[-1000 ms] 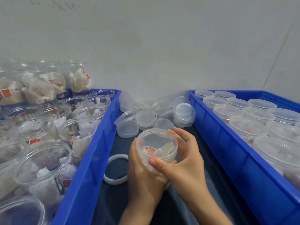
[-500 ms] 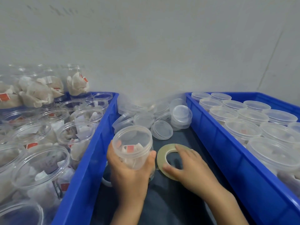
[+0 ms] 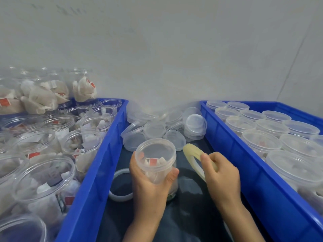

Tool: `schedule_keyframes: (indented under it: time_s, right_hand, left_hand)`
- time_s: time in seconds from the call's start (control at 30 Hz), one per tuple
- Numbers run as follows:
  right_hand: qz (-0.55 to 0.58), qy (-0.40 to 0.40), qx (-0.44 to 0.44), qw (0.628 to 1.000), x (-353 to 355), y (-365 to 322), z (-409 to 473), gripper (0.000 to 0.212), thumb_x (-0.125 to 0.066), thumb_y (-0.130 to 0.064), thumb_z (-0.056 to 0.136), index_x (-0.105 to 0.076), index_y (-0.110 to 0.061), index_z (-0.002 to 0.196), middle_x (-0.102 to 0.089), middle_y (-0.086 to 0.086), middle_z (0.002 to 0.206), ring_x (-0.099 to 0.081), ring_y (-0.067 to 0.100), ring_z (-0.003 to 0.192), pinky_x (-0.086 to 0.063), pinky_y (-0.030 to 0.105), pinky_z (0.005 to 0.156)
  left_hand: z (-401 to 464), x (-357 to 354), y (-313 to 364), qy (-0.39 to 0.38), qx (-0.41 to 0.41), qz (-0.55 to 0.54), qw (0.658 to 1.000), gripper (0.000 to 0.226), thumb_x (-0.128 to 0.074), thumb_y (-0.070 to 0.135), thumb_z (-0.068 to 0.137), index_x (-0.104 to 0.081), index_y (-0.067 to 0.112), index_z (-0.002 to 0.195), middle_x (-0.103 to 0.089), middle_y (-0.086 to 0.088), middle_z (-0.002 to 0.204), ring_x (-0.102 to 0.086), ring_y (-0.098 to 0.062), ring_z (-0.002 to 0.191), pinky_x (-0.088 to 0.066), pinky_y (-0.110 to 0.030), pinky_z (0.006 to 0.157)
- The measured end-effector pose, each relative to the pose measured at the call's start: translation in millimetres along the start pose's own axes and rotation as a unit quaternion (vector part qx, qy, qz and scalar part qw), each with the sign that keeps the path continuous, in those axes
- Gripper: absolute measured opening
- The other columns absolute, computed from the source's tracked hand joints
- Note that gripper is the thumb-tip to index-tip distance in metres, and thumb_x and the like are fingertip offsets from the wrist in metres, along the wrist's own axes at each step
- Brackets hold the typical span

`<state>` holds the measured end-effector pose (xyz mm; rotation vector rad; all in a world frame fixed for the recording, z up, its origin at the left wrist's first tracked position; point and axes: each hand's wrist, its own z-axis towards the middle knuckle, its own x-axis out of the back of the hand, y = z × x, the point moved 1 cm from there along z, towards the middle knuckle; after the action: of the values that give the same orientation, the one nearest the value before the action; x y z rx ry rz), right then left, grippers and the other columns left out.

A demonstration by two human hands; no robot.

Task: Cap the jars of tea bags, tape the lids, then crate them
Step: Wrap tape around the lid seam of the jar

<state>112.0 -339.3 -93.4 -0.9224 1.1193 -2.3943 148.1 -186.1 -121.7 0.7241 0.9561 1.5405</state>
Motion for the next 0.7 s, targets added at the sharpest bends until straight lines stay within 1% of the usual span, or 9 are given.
schedule_keyframes:
  time_s: [0.07,0.17,0.23,0.3,0.43,0.5,0.57,0.63,0.7]
  right_hand:
    - [0.049,0.039,0.015,0.998,0,-2,-2,0.055,-0.035,-0.062,0.077,-0.043,-0.012,0.056,-0.046,0.007,0.054,-0.045,0.021,0.051,-0.040,0.039,0.051]
    - [0.065,0.070,0.038,0.995,-1,-6,-4,0.057,-0.032,-0.058,0.083,-0.040,-0.009,0.054,-0.046,0.010,0.056,-0.043,0.024,0.047,-0.040,0.044,0.047]
    - [0.052,0.085,0.062,0.993,0,-8,-7,0.054,-0.031,-0.054,0.085,-0.042,-0.012,0.054,-0.046,0.009,0.052,-0.044,0.023,0.044,-0.039,0.043,0.044]
    - [0.029,0.102,0.090,0.990,2,-9,-8,0.053,-0.032,-0.049,0.087,-0.043,-0.010,0.054,-0.043,0.006,0.045,-0.043,0.022,0.041,-0.036,0.038,0.041]
    - [-0.044,0.147,0.191,0.970,4,-14,-10,0.042,-0.037,-0.033,0.089,-0.049,-0.013,0.054,-0.037,-0.008,0.043,-0.033,0.009,0.035,-0.026,0.021,0.037]
    - [-0.054,0.163,0.233,0.957,3,-14,-11,0.043,-0.040,-0.029,0.090,-0.057,-0.008,0.056,-0.044,-0.004,0.042,-0.038,0.010,0.034,-0.032,0.025,0.032]
    - [-0.064,0.178,0.267,0.945,2,-12,-13,0.049,-0.039,-0.032,0.094,-0.060,-0.007,0.057,-0.048,-0.001,0.042,-0.043,0.014,0.033,-0.036,0.025,0.032]
    - [-0.068,0.183,0.288,0.938,1,-12,-13,0.057,-0.035,-0.038,0.098,-0.062,-0.007,0.059,-0.051,0.000,0.044,-0.046,0.016,0.035,-0.038,0.026,0.033]
    - [-0.066,0.186,0.299,0.934,0,-13,-14,0.059,-0.033,-0.039,0.099,-0.063,-0.007,0.059,-0.053,0.000,0.046,-0.047,0.016,0.036,-0.039,0.027,0.034]
  left_hand:
    - [-5,-5,-3,-0.044,0.013,0.017,0.999,0.101,-0.072,0.062,0.057,-0.024,0.026,0.139,-0.037,0.017,0.134,-0.039,0.010,0.121,-0.033,-0.015,0.103]
    - [-11,-10,0,-0.077,-0.028,0.102,0.991,0.096,-0.061,0.061,0.061,-0.012,0.032,0.138,-0.025,-0.005,0.145,-0.026,-0.021,0.138,-0.023,-0.036,0.111]
    - [-9,-9,4,-0.068,-0.057,0.216,0.972,0.092,-0.052,0.062,0.070,-0.018,0.019,0.144,-0.036,-0.024,0.140,-0.039,-0.044,0.127,-0.033,-0.055,0.100]
    - [-7,-7,7,-0.040,-0.080,0.304,0.948,0.091,-0.044,0.063,0.078,-0.027,0.000,0.141,-0.048,-0.033,0.123,-0.054,-0.052,0.104,-0.046,-0.060,0.081]
    - [-4,0,18,0.000,-0.149,0.245,0.958,0.091,-0.065,0.053,0.077,-0.023,0.008,0.145,-0.039,-0.021,0.125,-0.053,-0.043,0.104,-0.046,-0.047,0.091]
    - [-5,3,25,0.008,-0.211,0.192,0.958,0.065,-0.055,0.049,0.088,-0.041,0.010,0.138,-0.045,-0.009,0.118,-0.055,-0.027,0.101,-0.049,-0.036,0.088]
    - [-8,0,32,-0.032,-0.235,0.134,0.962,0.045,-0.044,0.043,0.096,-0.055,0.013,0.127,-0.057,0.000,0.106,-0.057,-0.010,0.092,-0.050,-0.026,0.078]
    - [-11,-3,40,-0.084,-0.173,0.073,0.979,0.038,-0.047,0.045,0.094,-0.057,0.022,0.122,-0.063,0.015,0.102,-0.059,0.000,0.086,-0.048,-0.012,0.073]
    - [-16,-7,47,-0.124,-0.033,-0.015,0.992,0.036,-0.055,0.051,0.084,-0.058,0.036,0.117,-0.069,0.021,0.096,-0.064,0.001,0.085,-0.051,-0.013,0.072]
